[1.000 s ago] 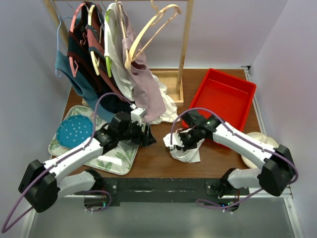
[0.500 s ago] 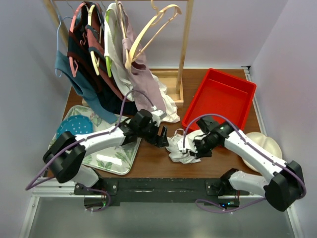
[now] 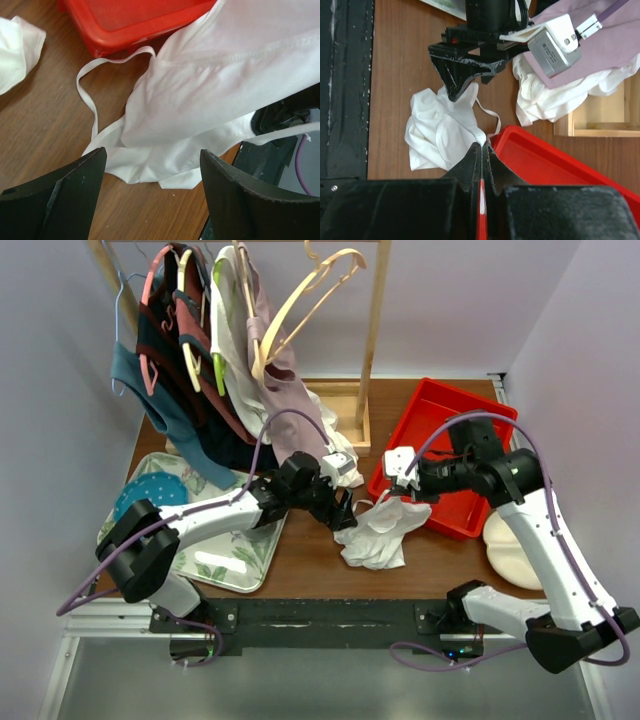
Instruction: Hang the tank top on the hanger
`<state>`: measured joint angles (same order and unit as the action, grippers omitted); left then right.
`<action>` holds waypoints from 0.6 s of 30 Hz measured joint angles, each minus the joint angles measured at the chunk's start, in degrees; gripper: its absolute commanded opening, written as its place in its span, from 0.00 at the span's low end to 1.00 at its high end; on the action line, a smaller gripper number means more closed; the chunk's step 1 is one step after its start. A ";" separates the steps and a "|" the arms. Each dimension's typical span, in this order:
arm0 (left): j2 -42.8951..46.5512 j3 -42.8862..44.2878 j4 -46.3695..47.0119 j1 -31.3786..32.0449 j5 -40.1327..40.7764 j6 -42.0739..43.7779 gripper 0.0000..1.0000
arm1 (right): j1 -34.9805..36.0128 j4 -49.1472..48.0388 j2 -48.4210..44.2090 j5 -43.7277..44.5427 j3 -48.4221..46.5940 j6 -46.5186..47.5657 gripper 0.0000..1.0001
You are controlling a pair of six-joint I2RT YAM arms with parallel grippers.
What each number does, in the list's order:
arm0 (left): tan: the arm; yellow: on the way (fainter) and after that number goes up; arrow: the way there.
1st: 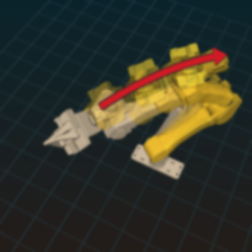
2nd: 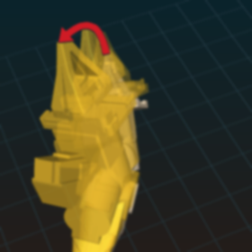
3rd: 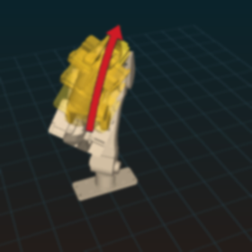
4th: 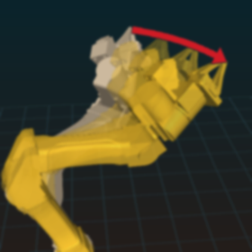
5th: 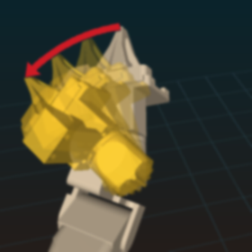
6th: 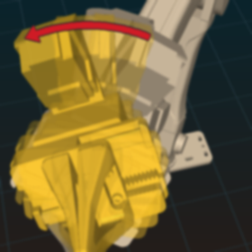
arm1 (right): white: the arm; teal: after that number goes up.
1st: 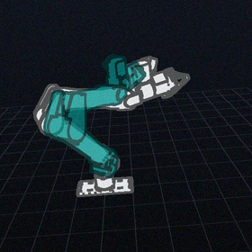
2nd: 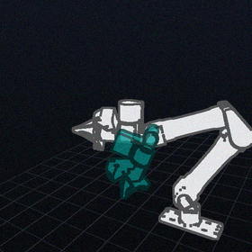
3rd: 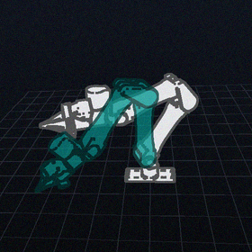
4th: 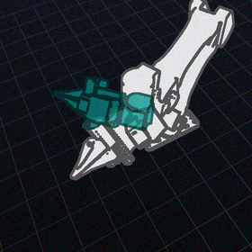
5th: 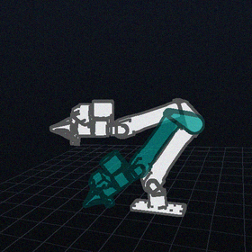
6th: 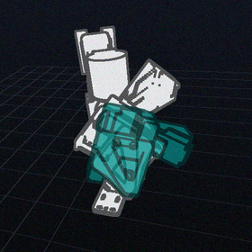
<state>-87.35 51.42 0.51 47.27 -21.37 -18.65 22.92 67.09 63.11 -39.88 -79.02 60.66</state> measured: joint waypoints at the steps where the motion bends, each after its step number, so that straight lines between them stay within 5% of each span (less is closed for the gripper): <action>1: 0.02 0.00 0.66 0.02 -0.57 0.02 0.81 | -0.15 0.22 0.24 -0.46 -0.22 -0.02 0.00; 13: -3.67 0.98 7.32 0.48 -4.04 -0.39 0.79 | -3.52 5.86 1.20 -5.33 -1.09 1.36 0.00; 18: -7.98 1.68 8.68 2.14 -5.51 -1.09 0.49 | -5.11 6.21 -0.17 -6.36 -0.96 1.51 0.00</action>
<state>-95.33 53.10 9.19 49.41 -26.87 -19.75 17.80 73.30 62.94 -46.24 -79.99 62.17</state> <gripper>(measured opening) 0.668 0.014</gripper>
